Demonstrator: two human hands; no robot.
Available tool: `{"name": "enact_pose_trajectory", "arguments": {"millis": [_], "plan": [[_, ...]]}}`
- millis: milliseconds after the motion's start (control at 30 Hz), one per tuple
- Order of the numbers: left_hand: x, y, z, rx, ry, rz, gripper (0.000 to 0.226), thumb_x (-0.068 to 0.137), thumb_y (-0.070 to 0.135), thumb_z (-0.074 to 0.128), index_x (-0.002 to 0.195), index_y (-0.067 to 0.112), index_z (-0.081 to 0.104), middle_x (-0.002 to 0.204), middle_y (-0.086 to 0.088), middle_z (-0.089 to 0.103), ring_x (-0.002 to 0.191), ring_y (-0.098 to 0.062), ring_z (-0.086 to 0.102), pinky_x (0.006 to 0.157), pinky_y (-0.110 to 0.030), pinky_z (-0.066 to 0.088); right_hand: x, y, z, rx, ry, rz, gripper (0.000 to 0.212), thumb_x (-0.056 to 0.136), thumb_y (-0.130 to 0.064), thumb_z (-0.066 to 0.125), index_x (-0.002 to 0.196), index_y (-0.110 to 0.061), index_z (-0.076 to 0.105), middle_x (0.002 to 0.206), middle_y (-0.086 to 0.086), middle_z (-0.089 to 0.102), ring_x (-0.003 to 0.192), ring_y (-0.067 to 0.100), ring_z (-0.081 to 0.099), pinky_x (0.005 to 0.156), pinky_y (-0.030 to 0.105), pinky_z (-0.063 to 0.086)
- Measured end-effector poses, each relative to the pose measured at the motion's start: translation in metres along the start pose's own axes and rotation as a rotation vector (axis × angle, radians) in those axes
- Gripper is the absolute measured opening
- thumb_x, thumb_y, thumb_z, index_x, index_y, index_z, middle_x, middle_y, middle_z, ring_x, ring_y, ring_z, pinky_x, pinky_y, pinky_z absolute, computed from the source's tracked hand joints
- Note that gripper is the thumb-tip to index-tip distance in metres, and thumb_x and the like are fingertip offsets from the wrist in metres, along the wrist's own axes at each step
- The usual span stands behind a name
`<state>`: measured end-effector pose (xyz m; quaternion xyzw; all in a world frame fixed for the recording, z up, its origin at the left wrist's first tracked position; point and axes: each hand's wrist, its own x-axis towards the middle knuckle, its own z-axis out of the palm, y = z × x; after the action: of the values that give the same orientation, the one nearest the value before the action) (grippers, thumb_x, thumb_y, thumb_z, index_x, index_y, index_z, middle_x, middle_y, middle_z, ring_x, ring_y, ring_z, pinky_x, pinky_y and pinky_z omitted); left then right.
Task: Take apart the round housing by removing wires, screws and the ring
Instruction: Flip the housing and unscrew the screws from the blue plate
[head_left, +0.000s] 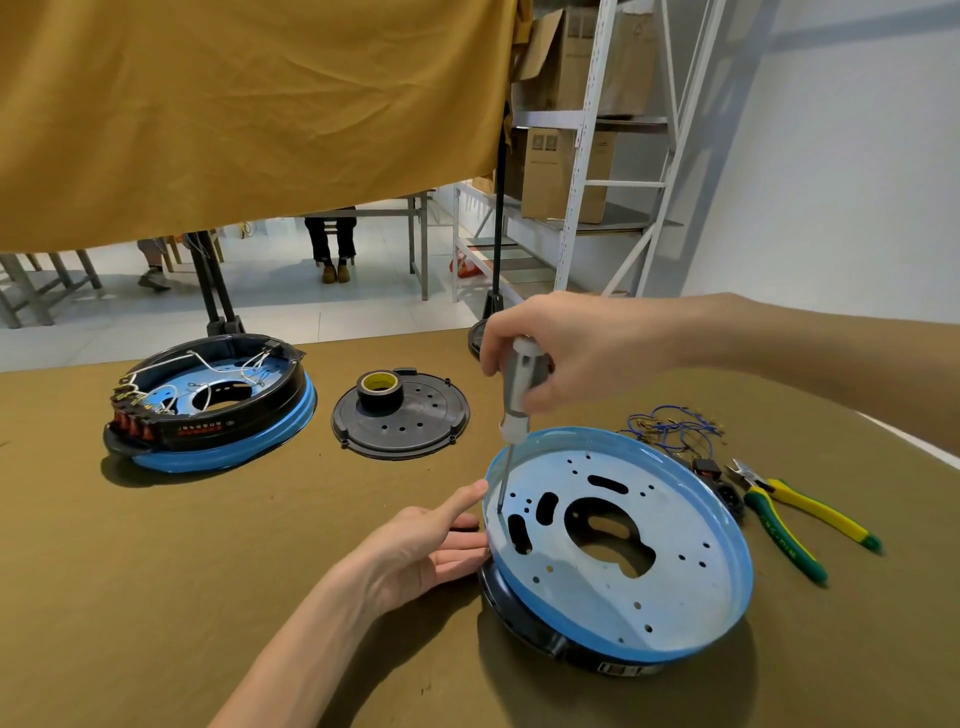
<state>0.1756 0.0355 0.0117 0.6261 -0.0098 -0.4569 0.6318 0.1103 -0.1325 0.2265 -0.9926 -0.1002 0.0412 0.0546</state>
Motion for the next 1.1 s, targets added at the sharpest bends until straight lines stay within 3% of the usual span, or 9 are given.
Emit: {"name": "enact_pose_trajectory", "arguments": {"millis": [67, 200, 333, 400, 567, 700, 767, 933, 1100], "plan": [[0.001, -0.001, 0.0, -0.002, 0.0, 0.007, 0.086, 0.062, 0.054, 0.085, 0.125, 0.001, 0.061, 0.103, -0.019, 0.079, 0.096, -0.028, 0.078, 0.077, -0.032, 0.064, -0.001, 0.0, -0.002, 0.014, -0.055, -0.026, 0.036, 0.083, -0.024, 0.078, 0.113, -0.034, 0.06, 0.096, -0.016, 0.061, 0.078, -0.006, 0.058, 0.061, 0.016, 0.045], [0.002, -0.001, 0.0, -0.005, 0.004, 0.005, 0.087, 0.061, 0.055, 0.085, 0.125, 0.001, 0.061, 0.103, -0.019, 0.079, 0.095, -0.028, 0.078, 0.079, -0.033, 0.064, 0.002, -0.001, 0.009, -0.241, 0.09, 0.085, 0.042, 0.094, -0.066, 0.053, 0.104, -0.026, 0.058, 0.074, -0.007, 0.063, 0.06, 0.003, 0.059, 0.047, 0.024, 0.037], [0.003, -0.001, 0.0, -0.002, 0.003, 0.004, 0.088, 0.061, 0.056, 0.084, 0.126, 0.001, 0.061, 0.103, -0.019, 0.079, 0.095, -0.027, 0.078, 0.079, -0.032, 0.064, 0.004, -0.002, 0.0, -0.037, -0.026, 0.027, 0.019, 0.091, -0.035, 0.071, 0.106, -0.029, 0.062, 0.089, -0.011, 0.071, 0.072, 0.006, 0.068, 0.059, 0.02, 0.051], [0.004, -0.002, 0.0, -0.006, 0.007, 0.006, 0.089, 0.059, 0.057, 0.084, 0.125, 0.001, 0.062, 0.102, -0.019, 0.079, 0.094, -0.027, 0.079, 0.073, -0.031, 0.064, 0.001, 0.0, -0.005, 0.01, -0.07, -0.017, 0.032, 0.084, -0.027, 0.077, 0.111, -0.033, 0.06, 0.096, -0.013, 0.065, 0.083, 0.005, 0.063, 0.066, 0.024, 0.051], [0.004, -0.002, -0.003, 0.011, -0.008, 0.002, 0.086, 0.063, 0.058, 0.085, 0.126, 0.003, 0.062, 0.103, -0.018, 0.079, 0.095, -0.027, 0.078, 0.073, -0.031, 0.064, 0.001, -0.003, 0.01, -0.307, 0.107, 0.132, 0.052, 0.093, -0.073, 0.046, 0.104, -0.023, 0.056, 0.076, -0.003, 0.058, 0.065, 0.011, 0.057, 0.049, 0.03, 0.037], [0.005, -0.002, -0.003, 0.021, -0.01, -0.001, 0.089, 0.061, 0.057, 0.086, 0.127, 0.003, 0.061, 0.103, -0.018, 0.079, 0.095, -0.028, 0.078, 0.07, -0.032, 0.064, 0.004, -0.002, 0.0, -0.047, -0.065, 0.08, 0.015, 0.093, -0.035, 0.069, 0.104, -0.026, 0.062, 0.09, -0.005, 0.071, 0.068, 0.012, 0.07, 0.056, 0.027, 0.054], [0.005, -0.002, -0.003, 0.021, -0.011, 0.001, 0.092, 0.059, 0.057, 0.086, 0.128, 0.003, 0.06, 0.103, -0.019, 0.079, 0.095, -0.028, 0.078, 0.07, -0.032, 0.064, 0.001, -0.002, -0.005, 0.003, -0.128, 0.02, 0.032, 0.084, -0.017, 0.075, 0.109, -0.031, 0.059, 0.095, -0.01, 0.066, 0.079, 0.011, 0.066, 0.066, 0.034, 0.057], [0.005, -0.002, -0.003, 0.021, -0.003, 0.01, 0.094, 0.057, 0.057, 0.086, 0.129, 0.002, 0.059, 0.103, -0.019, 0.079, 0.095, -0.028, 0.078, 0.071, -0.032, 0.064, 0.0, -0.002, 0.009, -0.331, 0.037, 0.134, 0.056, 0.09, -0.075, 0.049, 0.106, -0.022, 0.057, 0.073, -0.001, 0.063, 0.062, 0.013, 0.063, 0.047, 0.028, 0.04], [0.004, -0.003, -0.001, 0.027, 0.007, 0.017, 0.091, 0.064, 0.057, 0.083, 0.131, 0.0, 0.059, 0.102, -0.019, 0.079, 0.093, -0.027, 0.079, 0.067, -0.03, 0.063, 0.004, 0.0, 0.006, -0.114, 0.006, 0.011, 0.019, 0.091, -0.037, 0.071, 0.103, -0.026, 0.061, 0.08, -0.015, 0.068, 0.072, 0.002, 0.061, 0.056, 0.02, 0.043]]}}
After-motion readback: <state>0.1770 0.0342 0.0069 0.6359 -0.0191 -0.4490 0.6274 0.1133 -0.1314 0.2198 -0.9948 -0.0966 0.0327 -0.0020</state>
